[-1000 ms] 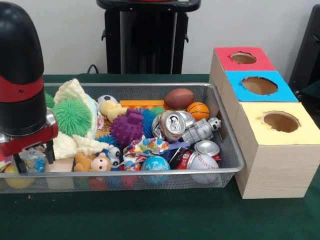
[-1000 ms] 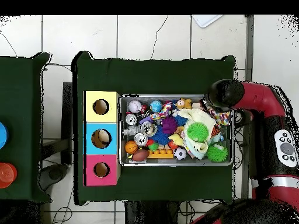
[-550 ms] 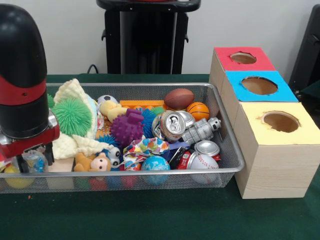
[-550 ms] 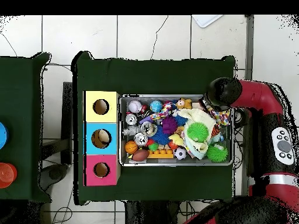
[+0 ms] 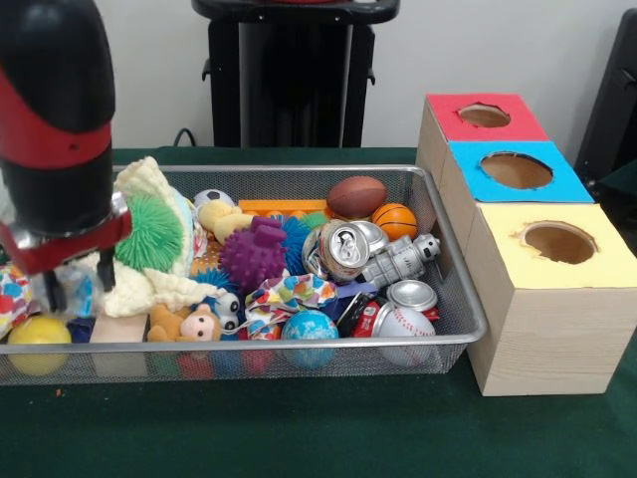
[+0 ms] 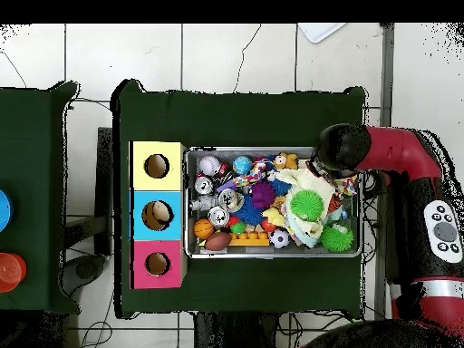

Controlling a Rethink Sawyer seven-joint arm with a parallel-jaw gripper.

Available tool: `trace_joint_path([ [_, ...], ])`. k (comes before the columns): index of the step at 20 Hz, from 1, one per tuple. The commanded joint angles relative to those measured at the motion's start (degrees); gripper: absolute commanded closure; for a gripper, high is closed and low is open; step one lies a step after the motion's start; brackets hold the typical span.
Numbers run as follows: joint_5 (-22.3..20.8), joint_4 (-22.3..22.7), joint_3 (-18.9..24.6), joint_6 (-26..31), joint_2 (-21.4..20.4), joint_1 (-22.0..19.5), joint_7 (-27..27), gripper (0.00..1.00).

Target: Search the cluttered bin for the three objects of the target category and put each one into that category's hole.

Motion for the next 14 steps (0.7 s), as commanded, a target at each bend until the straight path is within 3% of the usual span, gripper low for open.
trace_joint_path([
  [1, 5.63, 22.01, -3.72, 3.68, -20.75, 0.92, -0.32, 1.00],
  [6, 8.73, 30.02, -7.28, 2.96, -29.36, 4.80, 8.27, 1.00],
  [14, 18.58, 38.59, -9.85, -5.68, -30.86, 6.97, 19.20, 1.00],
])
